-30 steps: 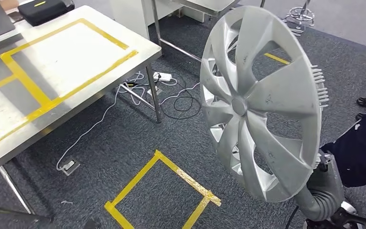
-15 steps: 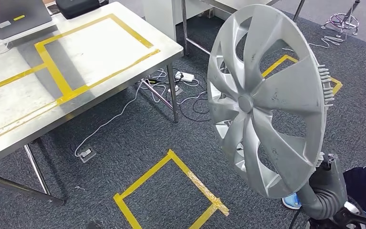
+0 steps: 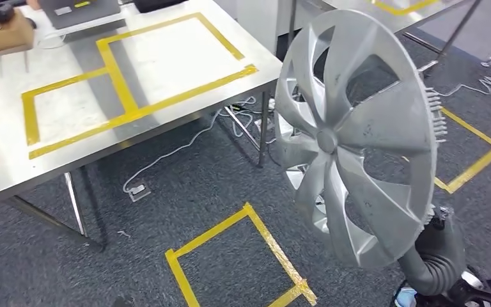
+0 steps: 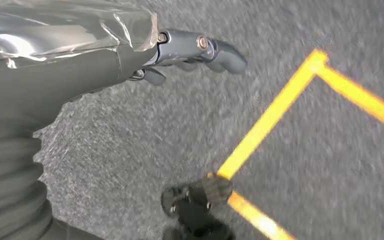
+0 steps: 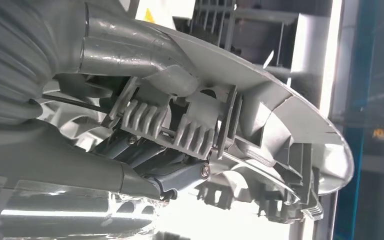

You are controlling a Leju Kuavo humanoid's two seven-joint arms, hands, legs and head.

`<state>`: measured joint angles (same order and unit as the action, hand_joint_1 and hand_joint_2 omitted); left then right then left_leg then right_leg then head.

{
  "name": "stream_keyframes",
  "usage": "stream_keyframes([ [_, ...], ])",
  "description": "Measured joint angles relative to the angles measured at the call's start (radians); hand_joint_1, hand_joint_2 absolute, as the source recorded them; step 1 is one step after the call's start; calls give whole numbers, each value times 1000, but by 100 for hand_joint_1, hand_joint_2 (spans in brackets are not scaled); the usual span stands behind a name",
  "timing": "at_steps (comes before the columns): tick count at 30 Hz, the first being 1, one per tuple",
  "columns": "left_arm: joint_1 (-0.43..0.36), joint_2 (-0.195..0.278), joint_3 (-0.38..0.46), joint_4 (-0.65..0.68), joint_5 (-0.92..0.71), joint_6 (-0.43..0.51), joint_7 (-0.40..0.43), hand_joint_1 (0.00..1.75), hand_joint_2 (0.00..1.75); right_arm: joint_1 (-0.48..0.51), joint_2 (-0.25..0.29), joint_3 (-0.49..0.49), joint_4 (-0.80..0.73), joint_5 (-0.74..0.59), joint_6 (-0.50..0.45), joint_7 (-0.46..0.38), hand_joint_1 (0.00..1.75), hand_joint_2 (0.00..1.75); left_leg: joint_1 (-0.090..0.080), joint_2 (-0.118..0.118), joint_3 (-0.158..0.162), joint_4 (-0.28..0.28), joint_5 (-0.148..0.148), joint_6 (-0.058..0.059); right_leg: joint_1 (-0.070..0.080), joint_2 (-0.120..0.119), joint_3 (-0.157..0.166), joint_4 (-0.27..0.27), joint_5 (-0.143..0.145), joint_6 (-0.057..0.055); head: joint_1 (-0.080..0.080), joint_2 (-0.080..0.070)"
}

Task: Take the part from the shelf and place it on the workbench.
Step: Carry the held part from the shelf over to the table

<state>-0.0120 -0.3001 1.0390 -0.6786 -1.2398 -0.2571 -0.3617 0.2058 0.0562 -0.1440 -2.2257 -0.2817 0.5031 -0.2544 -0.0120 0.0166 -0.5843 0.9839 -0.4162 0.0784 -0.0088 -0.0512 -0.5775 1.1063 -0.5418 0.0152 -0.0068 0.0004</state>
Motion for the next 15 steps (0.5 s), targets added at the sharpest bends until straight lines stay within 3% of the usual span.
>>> stream_keyframes([
  [2,-4,-1,0,1,-1,-2,-1,0,175,1,0,-2,0,0,0,0,175,175,1,-28,2,-3,2,2,-5,42,-72,134,-48,-1,2,0],
  [3,-4,-2,0,2,-2,-2,-1,0,175,2,0,-2,1,0,0,1,175,175,1,-43,2,-2,2,1,-8,47,-102,182,-58,4,3,0],
  [4,-3,-2,1,4,-3,-3,-1,0,175,2,0,-2,1,0,0,1,175,175,2,-58,3,-2,1,0,-12,49,-116,194,-53,14,3,0],
  [5,-3,-2,1,6,-3,-3,-1,0,175,1,0,-2,1,-1,-1,1,175,175,4,-73,5,0,-1,-3,-17,50,-111,167,-30,27,3,0],
  [7,-3,-2,3,9,-5,-3,-1,0,175,1,0,-3,1,0,-1,2,175,175,10,-101,4,13,-9,-16,-29,70,-56,27,41,53,3,0],
  [8,-3,-2,4,10,-5,-3,-1,0,175,0,0,-3,2,0,-1,4,175,175,10,-112,0,23,-16,-25,-32,84,-31,-32,68,57,4,0],
  [10,-2,-2,7,12,-6,-3,-2,0,175,-2,0,-3,4,1,-2,6,175,175,11,-127,-13,37,-23,-41,-31,100,-14,-76,86,46,4,0],
  [12,1,0,11,14,-7,-3,-3,0,175,-6,-1,-3,6,1,-3,7,175,175,14,-135,-20,40,-24,-50,-29,88,-15,-75,87,30,4,0],
  [13,1,0,13,15,-7,-3,-3,0,175,-10,-1,-4,7,1,-3,8,175,175,14,-125,-22,47,-29,-55,-31,80,-14,-77,88,24,2,0],
  [15,1,1,17,16,-6,-3,-4,0,175,-16,-1,-5,10,0,-2,10,175,175,15,-80,-50,107,-64,-65,-34,62,-8,-79,85,12,-2,0],
])
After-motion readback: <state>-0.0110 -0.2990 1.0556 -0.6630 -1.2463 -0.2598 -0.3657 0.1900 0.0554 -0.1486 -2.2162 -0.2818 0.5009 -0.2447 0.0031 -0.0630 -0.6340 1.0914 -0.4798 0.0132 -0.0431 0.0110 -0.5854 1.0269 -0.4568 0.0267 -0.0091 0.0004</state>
